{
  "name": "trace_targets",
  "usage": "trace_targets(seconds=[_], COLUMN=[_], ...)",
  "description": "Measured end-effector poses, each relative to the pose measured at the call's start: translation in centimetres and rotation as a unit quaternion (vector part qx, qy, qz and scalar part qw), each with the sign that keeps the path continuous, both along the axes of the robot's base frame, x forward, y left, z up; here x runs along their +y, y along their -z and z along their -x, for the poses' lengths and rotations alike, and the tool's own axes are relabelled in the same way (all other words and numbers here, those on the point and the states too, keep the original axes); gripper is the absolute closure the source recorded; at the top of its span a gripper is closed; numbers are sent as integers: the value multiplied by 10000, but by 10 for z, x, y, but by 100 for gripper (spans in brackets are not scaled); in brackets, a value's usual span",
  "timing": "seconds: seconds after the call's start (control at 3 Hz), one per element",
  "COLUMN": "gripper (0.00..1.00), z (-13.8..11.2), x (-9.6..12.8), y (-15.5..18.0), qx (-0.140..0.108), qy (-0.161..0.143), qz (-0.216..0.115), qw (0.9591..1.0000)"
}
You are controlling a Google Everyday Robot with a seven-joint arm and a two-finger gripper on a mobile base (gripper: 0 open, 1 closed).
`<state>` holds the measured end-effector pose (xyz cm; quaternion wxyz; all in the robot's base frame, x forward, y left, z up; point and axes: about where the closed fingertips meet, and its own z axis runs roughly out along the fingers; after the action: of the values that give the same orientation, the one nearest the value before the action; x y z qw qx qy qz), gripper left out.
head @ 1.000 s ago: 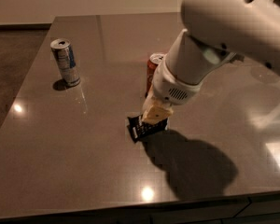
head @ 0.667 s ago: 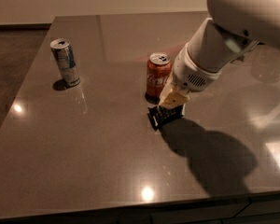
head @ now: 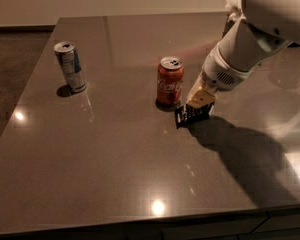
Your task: Move rxbar chocolate near coke can
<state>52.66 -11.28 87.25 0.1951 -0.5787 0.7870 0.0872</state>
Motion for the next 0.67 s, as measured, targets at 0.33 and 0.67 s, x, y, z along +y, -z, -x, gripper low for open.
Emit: trace_targets(seconds=[0.33,0.67], gripper=[60,37], z=[-12,-12], x=[-13,-12], y=[1,1], qx=[18,14], qy=[196,187], qz=[-96,-93], qw=[9998,9998])
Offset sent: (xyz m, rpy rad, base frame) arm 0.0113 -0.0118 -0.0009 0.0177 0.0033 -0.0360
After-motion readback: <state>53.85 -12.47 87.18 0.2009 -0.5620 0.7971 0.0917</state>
